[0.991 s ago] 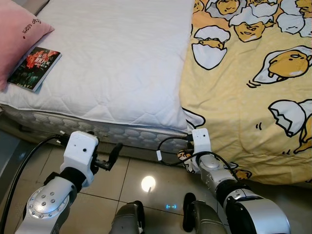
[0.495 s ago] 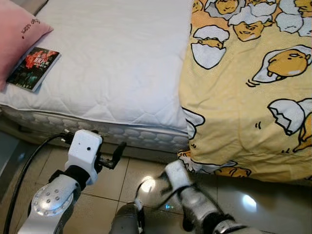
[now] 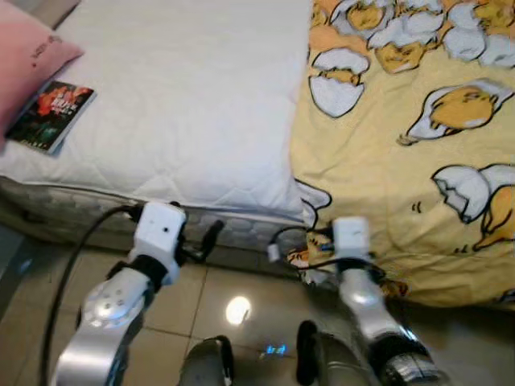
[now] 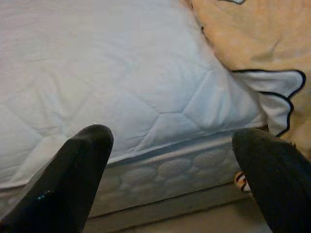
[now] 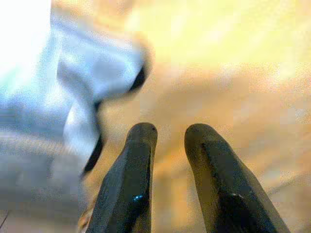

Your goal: Clean up the room

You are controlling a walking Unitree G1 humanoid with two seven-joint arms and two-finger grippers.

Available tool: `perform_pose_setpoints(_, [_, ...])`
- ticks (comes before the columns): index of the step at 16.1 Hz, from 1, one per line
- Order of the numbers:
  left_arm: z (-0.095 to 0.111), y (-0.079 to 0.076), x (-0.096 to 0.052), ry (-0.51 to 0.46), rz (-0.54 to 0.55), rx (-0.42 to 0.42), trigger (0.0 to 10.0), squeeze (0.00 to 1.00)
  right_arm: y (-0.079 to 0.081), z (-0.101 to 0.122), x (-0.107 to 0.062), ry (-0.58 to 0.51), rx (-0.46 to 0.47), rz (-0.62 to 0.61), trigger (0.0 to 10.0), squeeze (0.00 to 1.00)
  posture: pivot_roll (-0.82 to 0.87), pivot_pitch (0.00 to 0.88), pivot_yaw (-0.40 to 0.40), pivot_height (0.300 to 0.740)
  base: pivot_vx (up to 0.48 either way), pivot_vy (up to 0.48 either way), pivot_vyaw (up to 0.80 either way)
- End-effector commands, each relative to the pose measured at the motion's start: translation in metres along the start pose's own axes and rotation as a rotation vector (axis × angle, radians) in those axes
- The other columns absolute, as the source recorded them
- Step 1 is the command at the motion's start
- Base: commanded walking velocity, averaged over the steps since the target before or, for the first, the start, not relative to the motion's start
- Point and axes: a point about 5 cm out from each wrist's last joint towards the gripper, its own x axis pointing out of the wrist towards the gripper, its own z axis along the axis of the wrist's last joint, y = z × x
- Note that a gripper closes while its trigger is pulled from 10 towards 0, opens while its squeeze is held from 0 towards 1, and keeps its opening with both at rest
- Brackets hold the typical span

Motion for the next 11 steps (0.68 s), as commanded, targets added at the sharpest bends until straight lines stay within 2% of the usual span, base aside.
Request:
perform_pose_setpoints(1, [-0.008, 0.001, 0.005, 0.017, 0.027, -0.023, 10.0, 0.00, -0.008, 0.006, -0.012, -0.070, 0.023, 0.001, 10.0, 1.00, 0.10, 0.076, 0.025, 0.740, 0.000, 0.000, 0.00])
perform_pose_setpoints(3, [-0.011, -0.001, 0.020, 0.012, 0.056, -0.064, 10.0, 0.00, -0.021, 0.018, -0.027, -0.138, 0.035, -0.017, 10.0, 1.00, 0.07, 0.039, 0.011, 0.740, 0.000, 0.000, 0.00])
perform_pose_setpoints(6, [-0.008, -0.002, 0.034, -0.021, 0.063, -0.109, 10.0, 0.00, -0.035, 0.035, -0.034, -0.209, 0.051, -0.070, 10.0, 1.00, 0.04, 0.003, 0.003, 0.740, 0.000, 0.000, 0.00])
perform_pose_setpoints(9, [-0.010, -0.007, 0.034, -0.051, 0.071, -0.129, 10.0, 0.00, -0.040, 0.039, -0.041, -0.191, 0.103, -0.091, 10.0, 1.00, 0.02, 0.000, 0.014, 0.740, 0.000, 0.000, 0.00])
perform_pose_setpoints(10, [-0.014, 0.000, 0.030, -0.040, 0.139, -0.082, 10.0, 0.00, -0.042, 0.036, -0.042, -0.160, 0.168, -0.118, 10.0, 1.00, 0.02, 0.000, 0.014, 0.740, 0.000, 0.000, 0.00])
perform_pose_setpoints(11, [-0.020, 0.009, 0.025, -0.017, 0.214, -0.141, 10.0, 0.00, -0.047, 0.031, -0.043, -0.124, 0.245, -0.160, 10.0, 1.00, 0.02, 0.000, 0.017, 0.740, 0.000, 0.000, 0.00])
